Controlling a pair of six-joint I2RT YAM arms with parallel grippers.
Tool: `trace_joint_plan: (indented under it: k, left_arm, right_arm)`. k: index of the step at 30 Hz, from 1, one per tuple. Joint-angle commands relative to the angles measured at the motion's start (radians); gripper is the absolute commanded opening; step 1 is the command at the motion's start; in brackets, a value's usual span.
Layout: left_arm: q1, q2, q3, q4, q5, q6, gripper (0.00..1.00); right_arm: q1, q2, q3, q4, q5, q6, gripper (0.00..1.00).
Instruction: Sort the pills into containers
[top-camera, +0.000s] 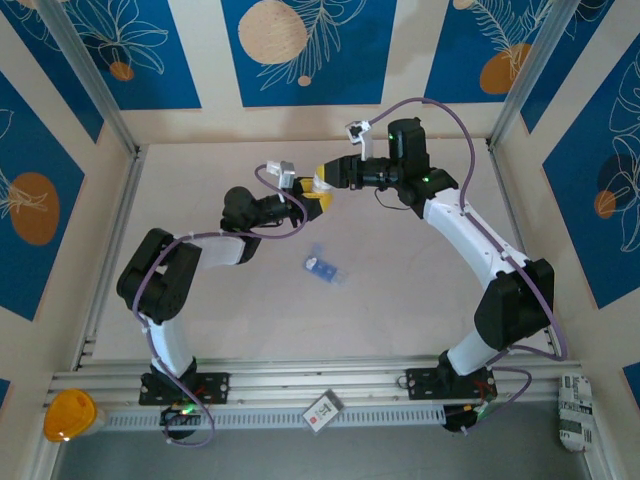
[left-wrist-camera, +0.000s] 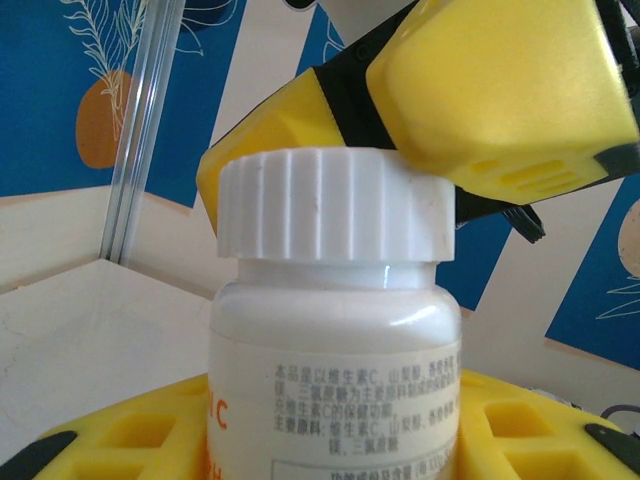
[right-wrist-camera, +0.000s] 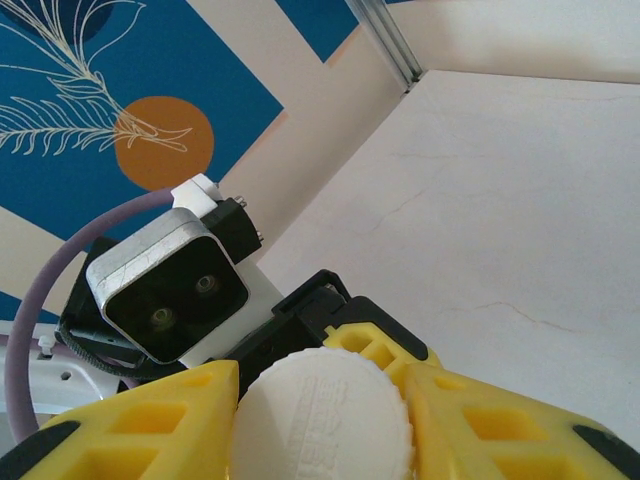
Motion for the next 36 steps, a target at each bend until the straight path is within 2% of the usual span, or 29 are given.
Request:
trace_joint_plan:
  k: [1,15,24,29,36]
  left_arm:
    - [0.006,-0.013,0.031,0.018,0.01,0.004,0.0]
    - [-0.042,-0.142,-0.024,-0.143,-0.182,0.242,0.0]
    - [-0.147,-0.223,-0.058,-0.257,-0.352,0.501,0.0]
    - [-0.169,-0.225,-0.07,-0.252,-0.424,0.533,0.0]
    - [-0.165,-0.198,-0.068,-0.251,-0.426,0.506,0.0]
  right_arm:
    - [0.025,0.008,-0.001,-0.045,0.029,-0.032,0.43]
    - [0.11,0.023,-0.074,-0.005,0.311,0.084,0.4]
    - [0.136,0.048,-0.085,-0.001,0.377,0.154,0.4]
    - [0.145,0.048,-0.088,0.001,0.397,0.163,0.4]
    - [0.141,0.048,-0.063,-0.019,0.398,0.165,0.41]
